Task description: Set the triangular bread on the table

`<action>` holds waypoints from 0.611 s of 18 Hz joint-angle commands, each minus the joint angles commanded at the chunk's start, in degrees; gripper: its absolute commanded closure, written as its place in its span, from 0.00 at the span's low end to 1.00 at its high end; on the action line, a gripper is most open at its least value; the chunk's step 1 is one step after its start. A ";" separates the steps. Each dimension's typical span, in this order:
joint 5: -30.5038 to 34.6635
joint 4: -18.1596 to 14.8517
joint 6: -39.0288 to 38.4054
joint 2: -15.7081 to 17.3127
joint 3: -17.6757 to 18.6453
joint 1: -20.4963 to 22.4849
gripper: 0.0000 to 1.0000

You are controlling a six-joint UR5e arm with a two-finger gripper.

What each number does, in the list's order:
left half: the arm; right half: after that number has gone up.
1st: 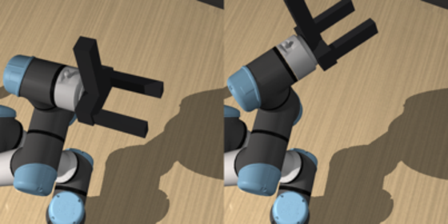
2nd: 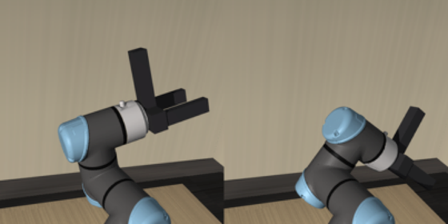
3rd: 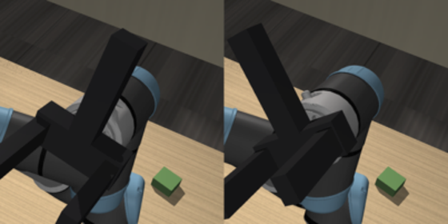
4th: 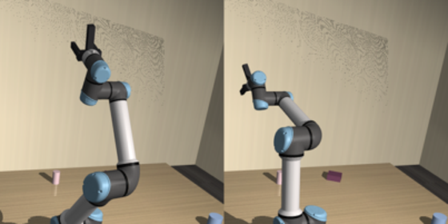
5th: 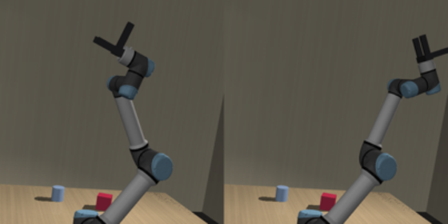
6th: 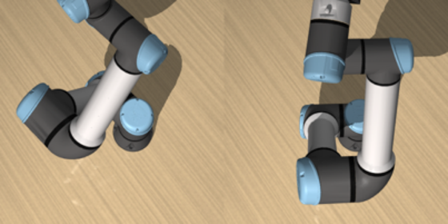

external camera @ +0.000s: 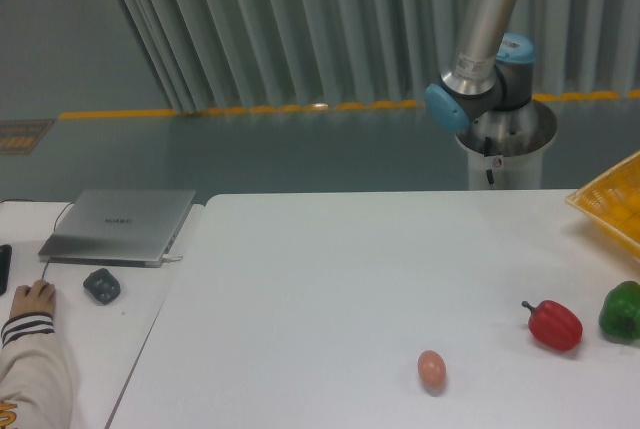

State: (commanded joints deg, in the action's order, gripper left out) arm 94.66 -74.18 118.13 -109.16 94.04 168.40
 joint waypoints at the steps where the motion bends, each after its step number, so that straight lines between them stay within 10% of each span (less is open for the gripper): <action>1: -0.09 0.00 0.09 -0.09 0.00 0.00 0.00; 4: -0.09 0.00 0.09 -0.18 0.09 0.00 0.00; 11: 0.00 2.11 0.17 -0.62 0.70 0.00 0.45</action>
State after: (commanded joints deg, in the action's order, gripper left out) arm 94.66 -72.07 118.30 -109.78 94.75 168.40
